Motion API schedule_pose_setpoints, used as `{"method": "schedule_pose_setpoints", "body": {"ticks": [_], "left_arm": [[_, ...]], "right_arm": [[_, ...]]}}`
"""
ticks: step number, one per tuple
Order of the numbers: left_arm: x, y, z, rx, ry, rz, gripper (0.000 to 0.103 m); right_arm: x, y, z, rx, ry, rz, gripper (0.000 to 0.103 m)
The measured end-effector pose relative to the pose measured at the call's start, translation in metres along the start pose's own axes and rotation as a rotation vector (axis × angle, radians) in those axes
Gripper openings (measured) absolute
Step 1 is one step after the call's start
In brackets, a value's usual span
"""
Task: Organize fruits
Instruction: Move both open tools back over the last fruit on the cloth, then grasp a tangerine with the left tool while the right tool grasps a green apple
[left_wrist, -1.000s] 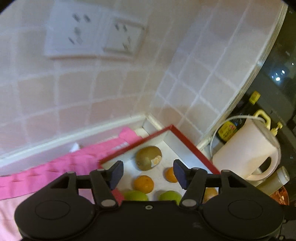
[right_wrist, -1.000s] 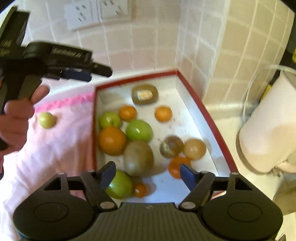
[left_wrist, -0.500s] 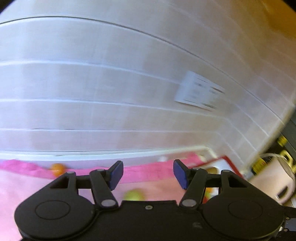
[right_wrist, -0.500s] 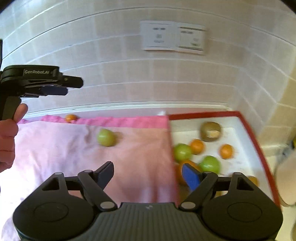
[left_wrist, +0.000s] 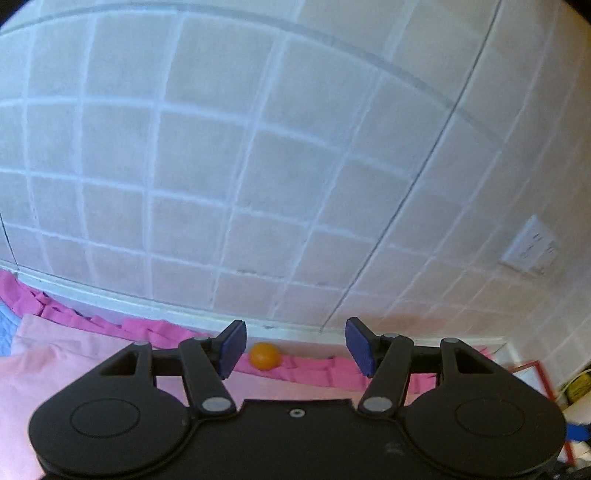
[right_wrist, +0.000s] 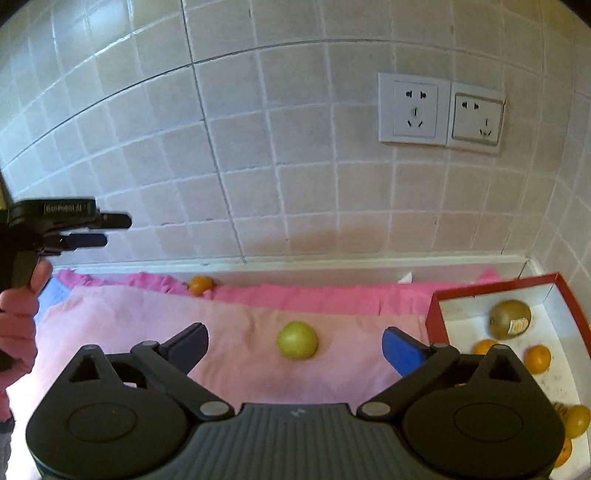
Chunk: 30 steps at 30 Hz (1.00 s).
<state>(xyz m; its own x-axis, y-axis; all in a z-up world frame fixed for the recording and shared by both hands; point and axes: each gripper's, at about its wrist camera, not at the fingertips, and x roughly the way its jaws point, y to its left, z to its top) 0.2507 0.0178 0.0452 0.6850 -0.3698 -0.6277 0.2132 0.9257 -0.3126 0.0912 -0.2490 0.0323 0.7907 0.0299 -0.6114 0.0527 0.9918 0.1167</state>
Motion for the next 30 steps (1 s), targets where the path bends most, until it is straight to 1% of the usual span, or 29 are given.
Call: {"method": "schedule_pose_setpoints", "body": {"ticks": [3,5,7,10,11,14,17,21,22,23,27,29,30], "left_arm": [[0.027,0.008,-0.009,-0.004,0.044,-0.004,0.071],[0.045,0.011,-0.016,0.01,0.07,0.01,0.071],[0.064,0.011,-0.024,0.042,0.09,0.019,0.071],[0.086,0.01,-0.035,0.089,0.124,0.058,0.071],[0.093,0.009,-0.038,0.097,0.129,0.072,0.071],[0.111,0.012,-0.041,0.088,0.146,0.064,0.071],[0.123,0.013,-0.042,0.089,0.141,0.076,0.071],[0.138,0.013,-0.043,0.091,0.151,0.081,0.07],[0.142,0.013,-0.044,0.096,0.158,0.087,0.069],[0.147,0.012,-0.045,0.1,0.163,0.094,0.067],[0.16,0.01,-0.051,0.115,0.17,0.121,0.067],[0.164,0.012,-0.053,0.105,0.171,0.121,0.067],[0.166,0.012,-0.054,0.097,0.169,0.123,0.065]], "right_arm": [[0.015,0.0,-0.002,-0.021,-0.01,-0.03,0.102],[0.024,-0.001,-0.005,-0.024,-0.006,-0.02,0.102],[0.038,-0.005,-0.008,-0.018,0.014,-0.005,0.102],[0.059,-0.008,-0.012,-0.012,0.054,0.007,0.102],[0.066,-0.009,-0.014,-0.011,0.064,0.006,0.101],[0.084,-0.008,-0.018,-0.022,0.085,0.001,0.1],[0.099,-0.006,-0.021,-0.042,0.102,0.001,0.099],[0.119,-0.005,-0.024,-0.048,0.139,0.022,0.096],[0.123,-0.005,-0.025,-0.043,0.146,0.027,0.094],[0.127,-0.005,-0.025,-0.039,0.15,0.031,0.094],[0.14,-0.006,-0.024,-0.032,0.158,0.05,0.094],[0.141,-0.005,-0.023,-0.035,0.149,0.059,0.094],[0.143,-0.005,-0.023,-0.038,0.147,0.059,0.094]]}}
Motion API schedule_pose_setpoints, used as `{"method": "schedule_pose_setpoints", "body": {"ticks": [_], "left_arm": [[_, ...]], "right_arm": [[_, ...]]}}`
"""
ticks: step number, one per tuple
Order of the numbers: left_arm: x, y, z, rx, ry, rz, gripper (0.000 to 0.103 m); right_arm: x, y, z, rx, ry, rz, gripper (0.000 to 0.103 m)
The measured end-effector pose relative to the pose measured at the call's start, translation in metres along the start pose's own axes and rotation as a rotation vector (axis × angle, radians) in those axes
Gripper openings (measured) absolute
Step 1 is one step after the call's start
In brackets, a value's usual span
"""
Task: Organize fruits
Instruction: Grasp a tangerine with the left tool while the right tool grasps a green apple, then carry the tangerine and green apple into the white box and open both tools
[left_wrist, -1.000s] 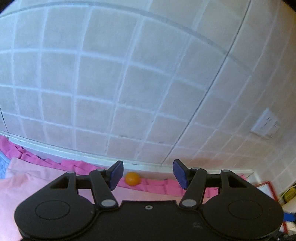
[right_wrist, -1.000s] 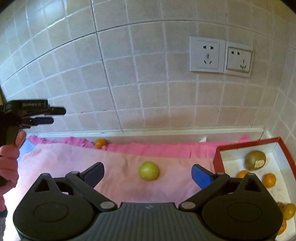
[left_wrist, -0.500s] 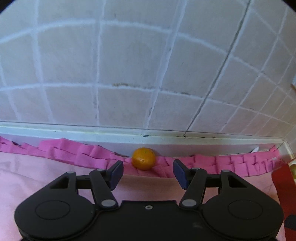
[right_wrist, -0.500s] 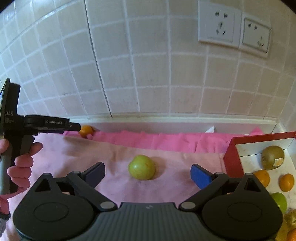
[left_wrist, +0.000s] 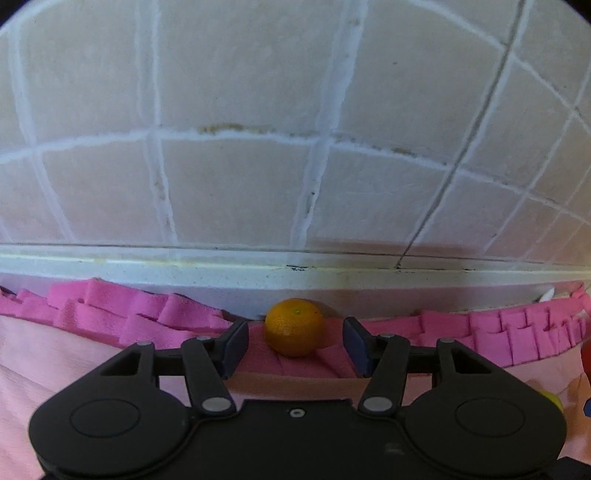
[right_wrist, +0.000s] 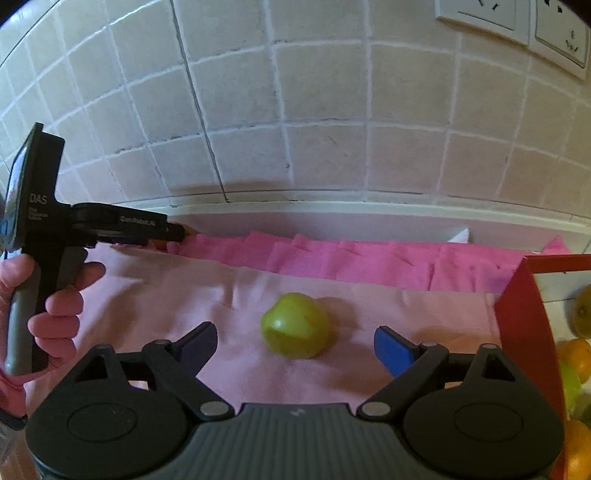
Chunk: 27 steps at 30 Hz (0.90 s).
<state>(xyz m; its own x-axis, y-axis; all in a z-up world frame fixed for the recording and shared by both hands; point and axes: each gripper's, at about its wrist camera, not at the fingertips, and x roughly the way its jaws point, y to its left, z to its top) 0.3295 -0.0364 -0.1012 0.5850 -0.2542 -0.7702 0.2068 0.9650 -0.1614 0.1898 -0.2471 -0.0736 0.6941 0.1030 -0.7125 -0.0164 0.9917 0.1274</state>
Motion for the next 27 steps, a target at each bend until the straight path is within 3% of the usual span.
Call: {"method": "schedule_pose_setpoints", "body": {"ticks": [5,13,17,24,27], "left_arm": [[0.009,0.003,0.0,-0.021,0.006,0.002,0.057],[0.017,-0.007,0.001,0.007,-0.001,0.029,0.045],[0.018,-0.01,0.0,0.012,-0.004,0.033,0.044],[0.02,-0.011,-0.002,0.022,-0.01,0.034,0.044],[0.019,-0.011,-0.003,0.019,-0.012,0.029,0.043]], "right_arm": [[0.007,0.0,0.002,-0.009,-0.005,0.002,0.091],[0.019,-0.001,0.0,-0.008,0.005,0.025,0.072],[0.025,-0.003,0.001,0.018,-0.004,0.032,0.069],[0.038,-0.006,0.004,0.034,0.005,0.035,0.052],[0.036,-0.01,0.003,0.057,-0.003,0.05,0.052]]}}
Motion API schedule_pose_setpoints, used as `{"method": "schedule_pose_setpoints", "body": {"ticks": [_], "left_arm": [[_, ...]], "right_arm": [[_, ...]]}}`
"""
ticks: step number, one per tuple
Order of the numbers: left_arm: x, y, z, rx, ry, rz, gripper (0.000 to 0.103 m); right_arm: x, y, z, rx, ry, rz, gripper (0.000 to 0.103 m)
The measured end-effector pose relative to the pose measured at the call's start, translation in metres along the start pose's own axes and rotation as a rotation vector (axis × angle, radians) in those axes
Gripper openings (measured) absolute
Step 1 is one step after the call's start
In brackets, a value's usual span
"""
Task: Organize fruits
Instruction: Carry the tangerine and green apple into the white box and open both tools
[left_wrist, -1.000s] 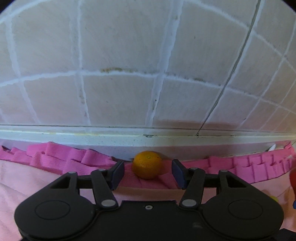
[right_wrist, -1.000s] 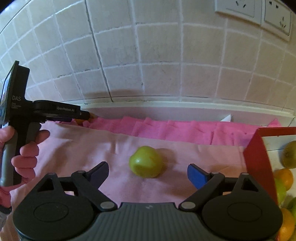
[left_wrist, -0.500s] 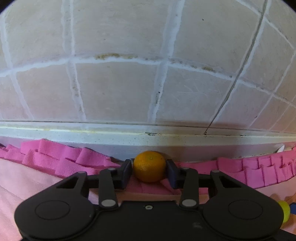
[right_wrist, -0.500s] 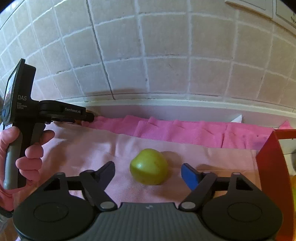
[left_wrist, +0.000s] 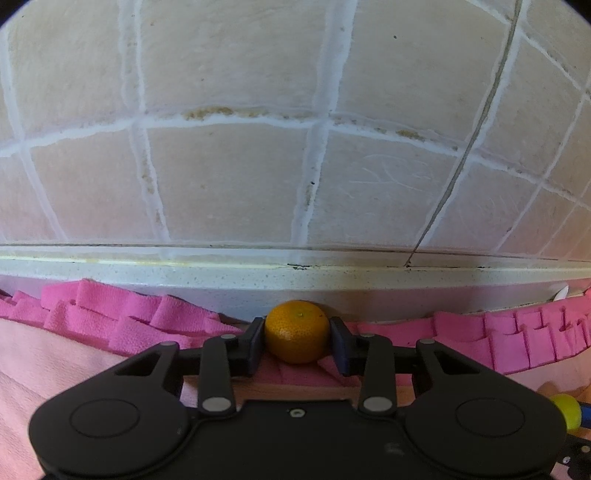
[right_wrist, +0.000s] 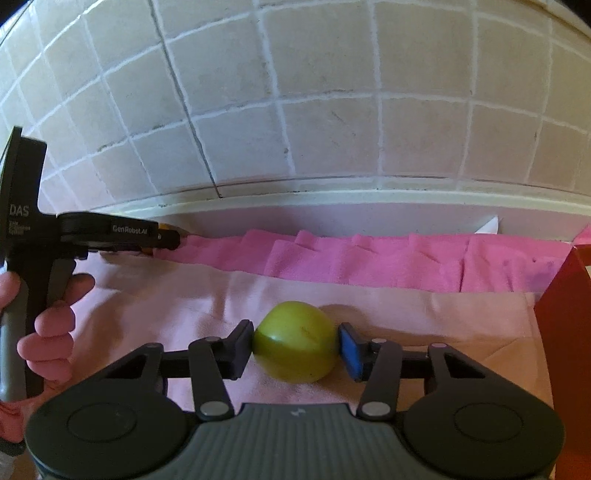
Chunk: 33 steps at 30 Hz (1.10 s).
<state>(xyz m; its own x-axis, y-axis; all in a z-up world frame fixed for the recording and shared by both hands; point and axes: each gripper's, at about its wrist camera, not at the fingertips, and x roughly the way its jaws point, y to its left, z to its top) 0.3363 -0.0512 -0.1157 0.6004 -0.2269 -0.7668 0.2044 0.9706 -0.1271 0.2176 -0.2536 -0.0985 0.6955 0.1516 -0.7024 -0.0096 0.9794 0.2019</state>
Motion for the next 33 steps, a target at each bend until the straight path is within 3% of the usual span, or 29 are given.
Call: {"method": "schedule_pose_setpoints", "body": {"ticks": [7,12,17,22,27,33], "left_arm": [[-0.028,0.007,-0.002,-0.022,-0.047,-0.033,0.043],[-0.079,0.002,-0.013,-0.008,-0.111,-0.065,0.043],[-0.146,-0.026,0.0,0.076,-0.236,-0.114,0.043],[-0.205,-0.07,0.018,0.169,-0.357,-0.214,0.043],[-0.249,-0.125,0.033,0.292,-0.45,-0.293,0.043],[-0.29,-0.186,0.061,0.464,-0.513,-0.414,0.043]], "right_arm": [[-0.027,-0.004,-0.002,0.034,-0.031,0.03,0.052],[-0.066,0.001,-0.003,0.042,-0.076,0.036,0.052],[-0.121,-0.002,-0.008,0.053,-0.144,0.038,0.052],[-0.179,-0.021,-0.025,0.077,-0.205,-0.019,0.052],[-0.24,-0.058,-0.058,0.132,-0.234,-0.135,0.052],[-0.3,-0.1,-0.107,0.216,-0.241,-0.282,0.052]]}}
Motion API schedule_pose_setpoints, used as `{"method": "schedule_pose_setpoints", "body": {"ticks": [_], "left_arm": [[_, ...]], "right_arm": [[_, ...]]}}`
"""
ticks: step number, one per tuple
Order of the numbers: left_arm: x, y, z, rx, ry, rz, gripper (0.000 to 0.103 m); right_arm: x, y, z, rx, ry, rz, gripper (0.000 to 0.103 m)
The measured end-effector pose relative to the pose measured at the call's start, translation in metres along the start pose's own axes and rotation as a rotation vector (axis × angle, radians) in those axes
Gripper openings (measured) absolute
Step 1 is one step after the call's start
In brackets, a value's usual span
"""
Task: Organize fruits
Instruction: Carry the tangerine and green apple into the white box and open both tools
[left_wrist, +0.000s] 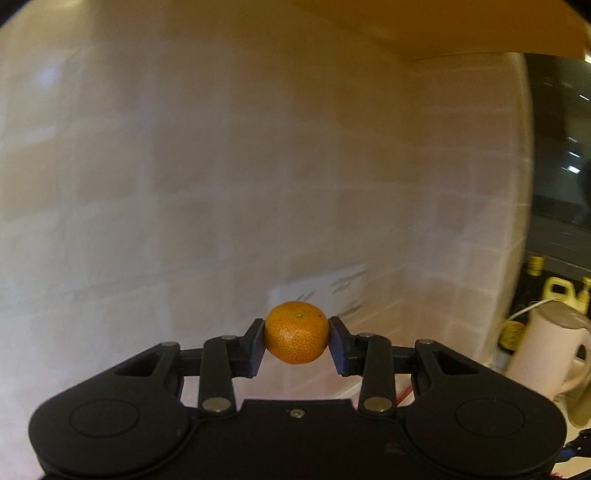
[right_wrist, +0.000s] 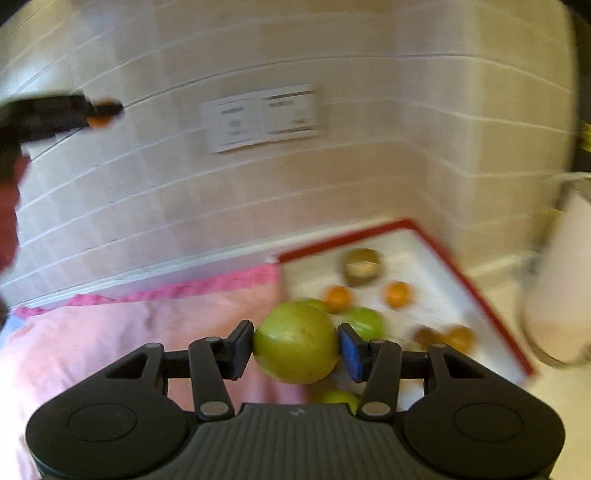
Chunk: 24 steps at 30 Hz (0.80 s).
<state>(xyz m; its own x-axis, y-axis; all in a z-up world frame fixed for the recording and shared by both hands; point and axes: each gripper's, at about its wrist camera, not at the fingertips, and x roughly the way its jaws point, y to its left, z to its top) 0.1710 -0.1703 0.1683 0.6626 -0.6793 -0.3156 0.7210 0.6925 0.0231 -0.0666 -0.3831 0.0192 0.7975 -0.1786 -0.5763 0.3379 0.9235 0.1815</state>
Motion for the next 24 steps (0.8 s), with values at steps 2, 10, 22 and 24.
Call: {"method": "schedule_pose_setpoints", "body": {"ticks": [2,10,22,24], "left_arm": [[0.007,-0.024,0.006,0.043,-0.01,-0.033,0.043],[0.107,-0.102,-0.039,-0.037,0.165,-0.307,0.043],[0.24,-0.179,-0.13,-0.209,0.493,-0.475,0.043],[0.247,-0.184,-0.141,-0.195,0.551,-0.512,0.043]], "right_arm": [[-0.007,-0.02,-0.006,0.028,0.001,-0.045,0.052],[0.013,-0.078,-0.01,0.139,0.033,-0.13,0.052],[0.085,-0.102,-0.008,0.135,0.204,-0.067,0.052],[0.093,-0.096,-0.009,0.093,0.245,-0.053,0.052]]}}
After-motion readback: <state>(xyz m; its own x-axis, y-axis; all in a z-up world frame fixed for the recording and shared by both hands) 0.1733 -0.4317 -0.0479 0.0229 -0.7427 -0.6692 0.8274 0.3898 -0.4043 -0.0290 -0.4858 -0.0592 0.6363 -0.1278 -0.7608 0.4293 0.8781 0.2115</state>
